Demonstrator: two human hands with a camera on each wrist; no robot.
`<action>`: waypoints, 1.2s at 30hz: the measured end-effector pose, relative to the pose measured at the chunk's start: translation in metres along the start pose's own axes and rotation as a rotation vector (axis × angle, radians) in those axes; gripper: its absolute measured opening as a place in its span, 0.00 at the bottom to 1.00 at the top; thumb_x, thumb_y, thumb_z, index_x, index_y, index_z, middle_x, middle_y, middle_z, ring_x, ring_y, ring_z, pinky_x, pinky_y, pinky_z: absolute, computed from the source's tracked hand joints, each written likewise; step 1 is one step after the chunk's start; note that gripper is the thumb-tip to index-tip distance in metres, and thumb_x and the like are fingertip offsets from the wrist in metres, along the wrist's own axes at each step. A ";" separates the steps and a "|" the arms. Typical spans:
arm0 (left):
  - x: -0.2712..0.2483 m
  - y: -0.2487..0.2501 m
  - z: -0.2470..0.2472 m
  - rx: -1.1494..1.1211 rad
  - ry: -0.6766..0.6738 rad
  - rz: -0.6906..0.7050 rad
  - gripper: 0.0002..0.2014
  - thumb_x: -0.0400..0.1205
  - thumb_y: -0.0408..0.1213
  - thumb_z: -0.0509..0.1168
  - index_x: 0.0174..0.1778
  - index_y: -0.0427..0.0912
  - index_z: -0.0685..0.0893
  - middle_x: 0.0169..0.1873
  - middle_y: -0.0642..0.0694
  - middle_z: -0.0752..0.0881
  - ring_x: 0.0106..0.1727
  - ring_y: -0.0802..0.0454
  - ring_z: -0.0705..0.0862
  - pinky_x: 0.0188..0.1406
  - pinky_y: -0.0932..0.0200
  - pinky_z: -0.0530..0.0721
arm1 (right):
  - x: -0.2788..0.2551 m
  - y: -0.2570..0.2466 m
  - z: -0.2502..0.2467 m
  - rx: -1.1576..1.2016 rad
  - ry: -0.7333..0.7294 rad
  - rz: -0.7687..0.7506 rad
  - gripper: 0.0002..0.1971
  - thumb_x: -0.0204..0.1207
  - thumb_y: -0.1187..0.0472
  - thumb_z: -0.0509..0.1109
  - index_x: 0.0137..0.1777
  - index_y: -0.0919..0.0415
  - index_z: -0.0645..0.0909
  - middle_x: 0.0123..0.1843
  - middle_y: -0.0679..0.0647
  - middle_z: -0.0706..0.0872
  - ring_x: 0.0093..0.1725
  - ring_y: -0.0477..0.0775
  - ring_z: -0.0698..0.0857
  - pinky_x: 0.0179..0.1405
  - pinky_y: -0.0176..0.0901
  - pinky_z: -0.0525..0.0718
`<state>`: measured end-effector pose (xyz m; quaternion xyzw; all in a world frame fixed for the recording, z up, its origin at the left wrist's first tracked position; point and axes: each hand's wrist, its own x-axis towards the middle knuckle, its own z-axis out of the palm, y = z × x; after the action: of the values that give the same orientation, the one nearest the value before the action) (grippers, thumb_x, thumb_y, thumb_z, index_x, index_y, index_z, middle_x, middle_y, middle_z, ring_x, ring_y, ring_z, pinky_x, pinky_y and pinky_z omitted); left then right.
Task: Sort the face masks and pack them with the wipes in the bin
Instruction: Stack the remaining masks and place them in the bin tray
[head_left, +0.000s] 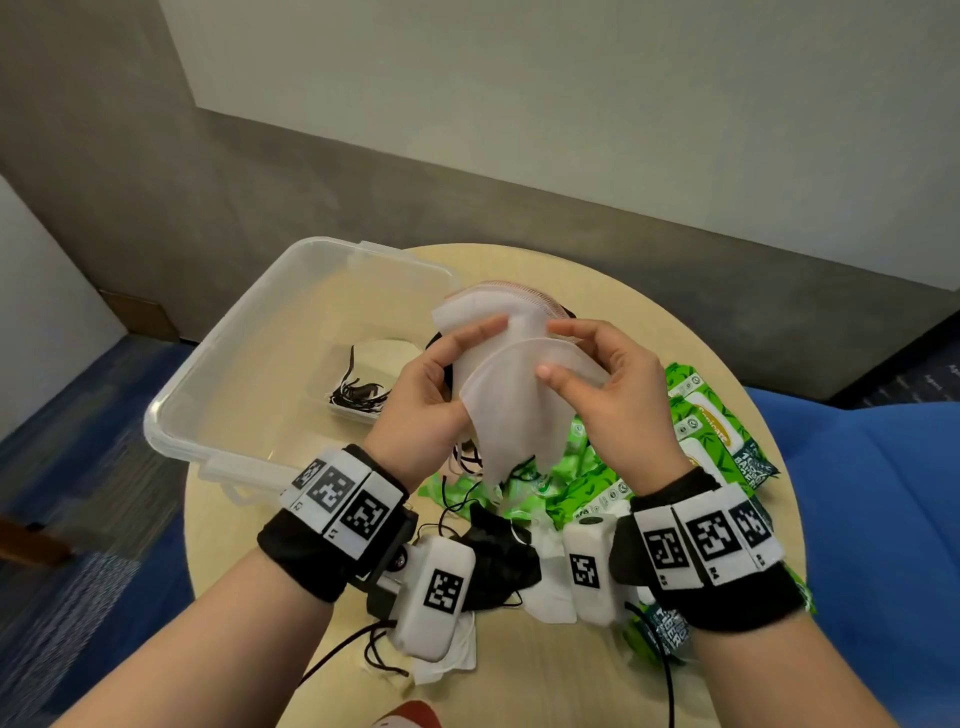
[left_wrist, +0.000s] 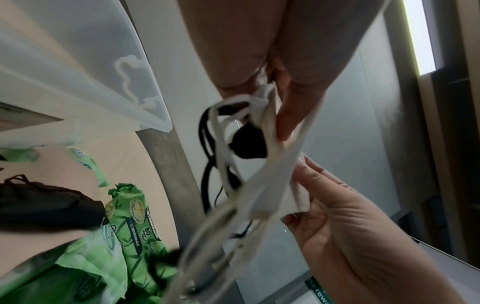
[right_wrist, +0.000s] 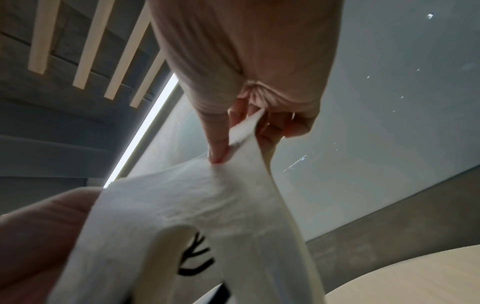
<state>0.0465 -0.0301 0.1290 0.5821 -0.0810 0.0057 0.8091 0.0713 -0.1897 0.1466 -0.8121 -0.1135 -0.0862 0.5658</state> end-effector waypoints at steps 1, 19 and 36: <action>0.000 0.000 0.000 -0.007 0.003 -0.007 0.27 0.66 0.22 0.65 0.59 0.50 0.80 0.41 0.56 0.89 0.36 0.61 0.84 0.27 0.69 0.80 | 0.000 0.000 0.000 -0.007 -0.011 0.006 0.18 0.69 0.67 0.76 0.50 0.43 0.81 0.44 0.43 0.87 0.48 0.44 0.85 0.54 0.43 0.83; 0.000 -0.001 -0.004 0.041 0.108 -0.051 0.14 0.82 0.21 0.57 0.51 0.40 0.84 0.40 0.52 0.88 0.37 0.64 0.85 0.36 0.70 0.83 | -0.010 0.000 -0.011 -0.363 0.023 -0.258 0.09 0.54 0.52 0.80 0.28 0.47 0.81 0.56 0.31 0.74 0.56 0.49 0.73 0.56 0.56 0.73; 0.002 -0.014 -0.011 0.280 0.253 0.062 0.14 0.81 0.31 0.60 0.50 0.53 0.88 0.40 0.48 0.85 0.42 0.52 0.74 0.45 0.57 0.71 | -0.012 -0.015 -0.017 -0.169 0.000 0.040 0.13 0.73 0.68 0.66 0.40 0.45 0.81 0.39 0.47 0.86 0.41 0.51 0.82 0.41 0.42 0.75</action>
<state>0.0511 -0.0247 0.1130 0.6807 0.0050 0.1149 0.7234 0.0553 -0.2022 0.1628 -0.8591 -0.0895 -0.0843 0.4968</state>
